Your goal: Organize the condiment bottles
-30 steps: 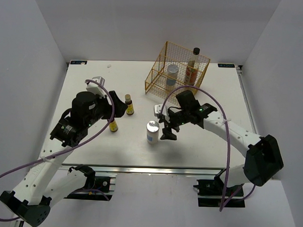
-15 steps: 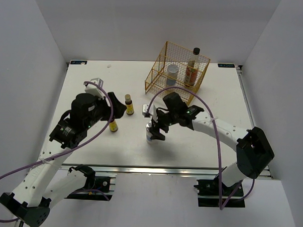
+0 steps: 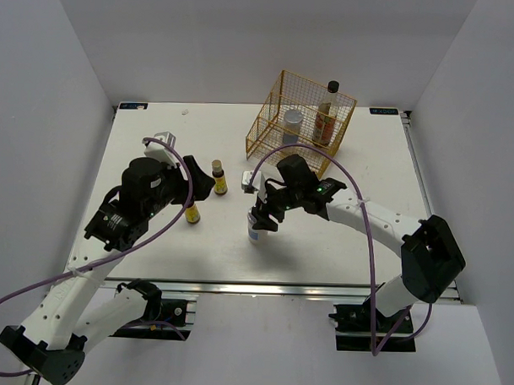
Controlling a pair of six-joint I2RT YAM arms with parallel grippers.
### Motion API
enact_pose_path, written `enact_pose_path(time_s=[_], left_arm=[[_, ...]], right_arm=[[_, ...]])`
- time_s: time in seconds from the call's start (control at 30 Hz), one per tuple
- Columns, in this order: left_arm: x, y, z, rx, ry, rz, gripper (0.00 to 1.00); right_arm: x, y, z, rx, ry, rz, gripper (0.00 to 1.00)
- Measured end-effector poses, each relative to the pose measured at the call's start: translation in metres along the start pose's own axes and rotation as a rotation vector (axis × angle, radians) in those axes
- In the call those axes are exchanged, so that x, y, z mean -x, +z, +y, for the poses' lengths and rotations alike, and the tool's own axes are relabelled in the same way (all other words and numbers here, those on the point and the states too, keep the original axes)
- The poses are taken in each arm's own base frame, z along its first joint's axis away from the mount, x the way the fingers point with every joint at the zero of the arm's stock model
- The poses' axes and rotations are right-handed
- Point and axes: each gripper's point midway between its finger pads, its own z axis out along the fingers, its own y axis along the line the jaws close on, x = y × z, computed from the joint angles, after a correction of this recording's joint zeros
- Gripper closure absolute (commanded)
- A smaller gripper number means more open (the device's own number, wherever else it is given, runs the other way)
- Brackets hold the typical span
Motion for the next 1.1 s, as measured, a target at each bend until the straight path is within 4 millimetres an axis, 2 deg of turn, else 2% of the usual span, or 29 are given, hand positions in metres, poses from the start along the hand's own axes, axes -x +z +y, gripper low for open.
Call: enact_pose_path(time_s=[0.07, 0.1, 0.2, 0.3, 0.4, 0.57, 0.67, 0.77, 0.87, 0.97, 1.1], left_arm=[[0.0, 0.001, 0.0, -0.001, 0.0, -0.002, 0.12], [0.001, 0.001, 0.0, -0.001, 0.0, -0.002, 0.13], [0.0, 0.002, 0.0, 0.0, 0.001, 0.0, 0.12], [0.0, 0.002, 0.0, 0.001, 0.003, 0.001, 0.12], [0.002, 0.003, -0.001, -0.004, 0.005, -0.006, 0.12], [0.0, 0.007, 0.0, -0.006, 0.011, -0.007, 0.12], [-0.001, 0.01, -0.001, -0.008, 0.015, -0.002, 0.12], [0.0, 0.014, -0.002, -0.014, 0.021, -0.003, 0.12], [0.0, 0.017, -0.004, -0.022, 0.025, 0.001, 0.12], [0.0, 0.021, -0.005, -0.028, 0.029, 0.004, 0.12], [-0.001, 0.023, -0.005, -0.028, 0.031, 0.008, 0.12]], right_arm=[[0.0, 0.0, 0.0, 0.0, 0.001, 0.0, 0.87], [0.0, 0.0, 0.0, 0.0, 0.002, 0.001, 1.0], [0.0, -0.005, -0.002, -0.012, 0.042, 0.011, 1.0], [0.007, -0.019, -0.012, -0.036, 0.123, 0.014, 1.0], [0.03, -0.051, -0.043, -0.116, 0.213, -0.038, 1.0], [0.069, -0.129, -0.106, -0.324, 0.295, -0.176, 1.0], [0.083, -0.171, -0.127, -0.43, 0.322, -0.23, 1.0], [0.096, -0.202, -0.144, -0.522, 0.341, -0.274, 1.0], [0.104, -0.227, -0.163, -0.599, 0.358, -0.307, 1.0], [0.106, -0.251, -0.192, -0.686, 0.375, -0.331, 1.0], [0.088, -0.267, -0.234, -0.774, 0.423, -0.323, 1.0]])
